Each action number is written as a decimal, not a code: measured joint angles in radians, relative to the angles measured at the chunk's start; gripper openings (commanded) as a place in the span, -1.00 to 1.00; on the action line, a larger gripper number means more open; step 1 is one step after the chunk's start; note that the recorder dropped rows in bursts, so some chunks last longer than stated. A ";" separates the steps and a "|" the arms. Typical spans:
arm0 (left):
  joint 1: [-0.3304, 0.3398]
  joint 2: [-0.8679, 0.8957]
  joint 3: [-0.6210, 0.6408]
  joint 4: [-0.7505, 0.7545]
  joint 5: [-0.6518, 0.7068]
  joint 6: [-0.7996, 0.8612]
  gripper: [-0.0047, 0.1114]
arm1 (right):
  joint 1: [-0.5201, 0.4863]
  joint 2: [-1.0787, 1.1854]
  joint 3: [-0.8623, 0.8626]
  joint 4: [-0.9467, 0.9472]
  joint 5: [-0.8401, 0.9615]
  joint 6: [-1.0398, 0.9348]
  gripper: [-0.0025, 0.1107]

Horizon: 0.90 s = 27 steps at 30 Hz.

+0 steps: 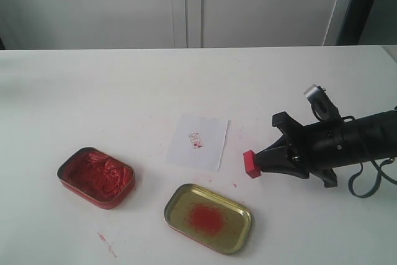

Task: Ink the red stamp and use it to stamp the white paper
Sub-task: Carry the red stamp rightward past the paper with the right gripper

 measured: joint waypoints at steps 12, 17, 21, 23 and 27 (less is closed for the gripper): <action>0.000 0.000 0.000 0.000 0.000 0.000 -0.92 | 0.040 0.006 0.039 0.122 -0.081 -0.003 -0.96; 0.000 0.000 0.000 0.000 0.000 0.000 -0.92 | 0.056 0.006 0.078 0.165 -0.110 -0.031 -0.96; 0.000 0.000 0.000 0.000 0.000 0.000 -0.92 | 0.056 0.006 0.098 0.227 -0.130 -0.052 -0.96; 0.000 0.000 0.000 0.000 0.000 0.000 -0.92 | 0.056 0.006 0.102 0.249 -0.134 -0.061 -0.96; 0.000 0.000 0.000 0.000 0.000 0.000 -0.92 | 0.058 0.006 0.102 0.296 -0.134 -0.067 -0.96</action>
